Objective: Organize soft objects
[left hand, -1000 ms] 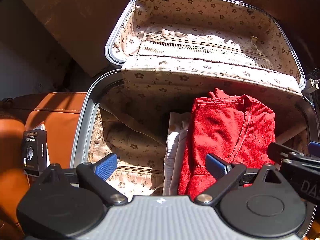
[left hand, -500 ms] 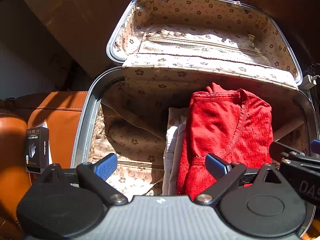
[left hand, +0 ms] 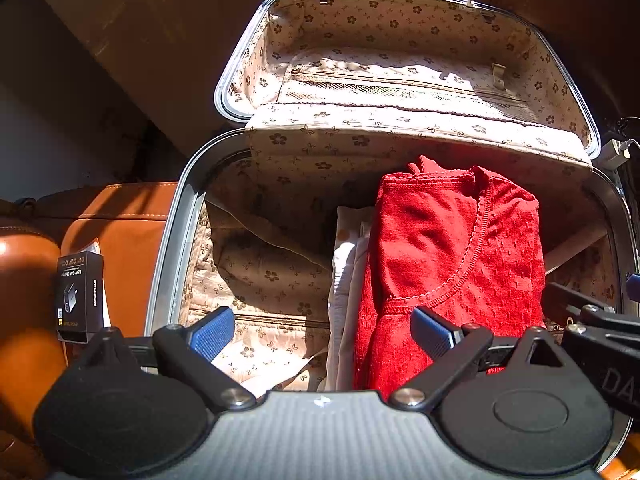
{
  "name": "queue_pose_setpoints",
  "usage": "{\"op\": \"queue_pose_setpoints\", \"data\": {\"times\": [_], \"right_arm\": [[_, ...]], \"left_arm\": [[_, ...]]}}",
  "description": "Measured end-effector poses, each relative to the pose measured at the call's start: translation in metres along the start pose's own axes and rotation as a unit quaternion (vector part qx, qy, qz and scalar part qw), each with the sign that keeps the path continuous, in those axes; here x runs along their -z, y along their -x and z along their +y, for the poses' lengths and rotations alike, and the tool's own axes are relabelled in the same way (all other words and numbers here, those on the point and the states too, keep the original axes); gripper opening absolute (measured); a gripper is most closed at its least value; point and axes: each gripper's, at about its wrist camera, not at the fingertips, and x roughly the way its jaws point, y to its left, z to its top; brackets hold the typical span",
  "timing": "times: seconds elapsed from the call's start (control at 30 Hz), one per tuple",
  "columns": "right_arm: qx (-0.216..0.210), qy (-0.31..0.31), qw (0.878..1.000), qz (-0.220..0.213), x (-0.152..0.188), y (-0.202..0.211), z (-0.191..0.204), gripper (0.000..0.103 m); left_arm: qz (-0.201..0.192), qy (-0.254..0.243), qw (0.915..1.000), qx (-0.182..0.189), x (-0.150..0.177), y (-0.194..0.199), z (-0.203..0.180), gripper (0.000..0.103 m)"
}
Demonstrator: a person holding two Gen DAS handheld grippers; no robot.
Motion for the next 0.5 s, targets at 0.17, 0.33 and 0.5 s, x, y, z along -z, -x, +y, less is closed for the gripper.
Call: {"op": "queue_pose_setpoints", "data": {"times": [0.17,0.33,0.5], "right_arm": [[0.000,0.000,1.000,0.001,0.003,0.002,0.000,0.090],[0.004,0.002,1.000,0.001,0.008,0.004,0.000,0.090],[0.006,0.000,1.000,0.002,0.012,0.006,0.001,0.090]], "left_arm": [[0.000,0.006,1.0000,0.006,0.006,0.002,0.002,0.098],[-0.002,0.005,1.0000,0.006,0.011,0.004,0.002,0.098],[-0.002,0.003,1.0000,0.006,0.016,0.005,0.003,0.098]]}}
